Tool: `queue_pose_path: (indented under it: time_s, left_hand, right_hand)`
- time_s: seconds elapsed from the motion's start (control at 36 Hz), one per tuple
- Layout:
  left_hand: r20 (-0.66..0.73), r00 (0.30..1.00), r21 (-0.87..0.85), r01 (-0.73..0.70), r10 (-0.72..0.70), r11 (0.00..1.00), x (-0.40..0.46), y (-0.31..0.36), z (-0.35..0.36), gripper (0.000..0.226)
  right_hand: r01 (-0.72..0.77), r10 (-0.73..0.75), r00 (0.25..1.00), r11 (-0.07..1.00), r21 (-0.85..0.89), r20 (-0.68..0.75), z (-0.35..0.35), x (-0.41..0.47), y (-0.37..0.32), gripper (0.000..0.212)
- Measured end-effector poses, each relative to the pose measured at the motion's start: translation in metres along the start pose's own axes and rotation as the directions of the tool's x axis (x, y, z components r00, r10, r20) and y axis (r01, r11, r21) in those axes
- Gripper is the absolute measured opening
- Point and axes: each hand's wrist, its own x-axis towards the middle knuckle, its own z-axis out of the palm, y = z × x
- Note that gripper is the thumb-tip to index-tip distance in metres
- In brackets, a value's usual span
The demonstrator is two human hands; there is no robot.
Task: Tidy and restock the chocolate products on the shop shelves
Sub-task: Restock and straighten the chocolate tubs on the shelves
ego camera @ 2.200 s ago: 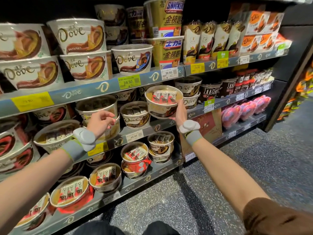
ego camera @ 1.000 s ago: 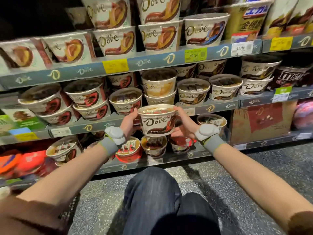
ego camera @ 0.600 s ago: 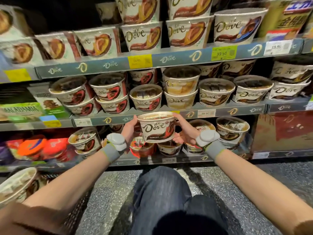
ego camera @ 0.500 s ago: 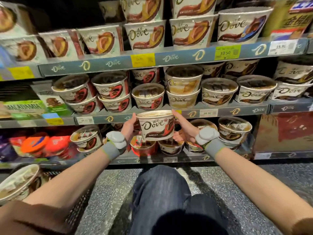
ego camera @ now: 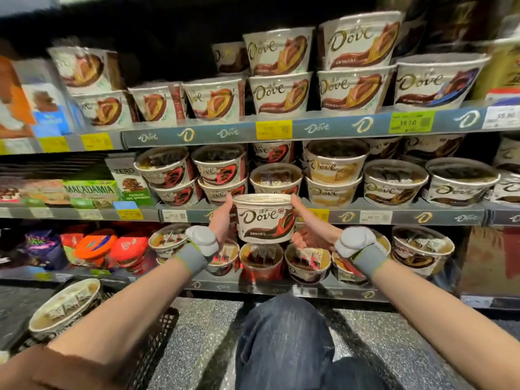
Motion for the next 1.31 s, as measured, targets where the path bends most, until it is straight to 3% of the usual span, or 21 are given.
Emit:
queue_pose_path:
  time_s: [0.06,0.17,0.22,0.33,0.42,0.56,0.69,0.83,0.92,1.14,1.25,1.31]
  left_hand:
    - [-0.03,0.999,-0.005,-0.045,0.045,0.999,0.003,0.01,-0.012,0.065]
    - [-0.082,0.989,-0.009,-0.126,0.125,0.992,0.006,0.027,-0.027,0.068]
    - [-0.093,0.984,-0.035,-0.155,0.151,0.987,0.003,0.035,-0.026,0.059]
    - [-0.036,0.983,-0.071,-0.182,0.18,0.981,0.011,0.039,-0.026,0.059]
    - [0.012,0.981,-0.089,-0.193,0.195,0.977,0.01,0.041,-0.015,0.057]
    - [0.038,0.981,-0.093,-0.184,0.188,0.979,0.012,0.036,-0.007,0.06]
    - [0.042,0.985,-0.063,-0.167,0.17,0.984,0.002,0.028,-0.001,0.059]
    - [0.016,0.991,-0.027,-0.136,0.136,0.99,-0.007,0.015,0.002,0.059]
    - [0.013,0.994,-0.04,-0.108,0.108,0.993,-0.013,0.007,0.002,0.053]
    - [-0.038,0.999,-0.008,-0.025,0.025,1.0,-0.01,-0.006,-0.01,0.072]
    - [-0.047,0.999,-0.053,-0.001,-0.002,0.999,-0.015,-0.013,-0.007,0.062]
    - [-0.044,0.999,-0.037,0.019,-0.021,0.999,-0.012,-0.018,-0.008,0.064]
  right_hand:
    - [0.016,-0.016,1.0,1.0,-0.027,0.001,0.005,0.005,-0.011,0.096]
    - [0.066,-0.067,0.998,0.997,0.028,0.022,0.014,0.003,-0.034,0.053]
    - [0.07,-0.07,0.998,0.995,0.067,0.001,0.015,0.003,-0.039,0.047]
    - [0.09,-0.083,0.991,0.994,0.061,-0.107,0.015,0.003,-0.046,0.073]
    - [0.079,-0.071,0.989,0.996,0.049,-0.133,0.007,-0.004,-0.045,0.078]
    - [0.069,-0.062,0.991,0.996,0.055,-0.116,-0.003,-0.016,-0.041,0.056]
    - [0.06,-0.061,0.988,0.998,-0.007,-0.143,-0.008,-0.014,-0.026,0.079]
    - [0.023,-0.03,0.987,0.999,-0.047,-0.157,-0.007,-0.011,-0.011,0.088]
    - [-0.011,0.005,0.988,0.999,-0.042,-0.155,-0.002,-0.007,0.001,0.091]
    - [-0.003,-0.001,0.993,0.999,-0.037,-0.117,0.006,0.003,0.021,0.088]
    - [-0.027,0.024,0.995,0.999,-0.034,-0.099,0.009,0.008,0.03,0.099]
    - [-0.027,0.024,0.994,0.999,-0.031,-0.104,0.009,0.009,0.034,0.091]
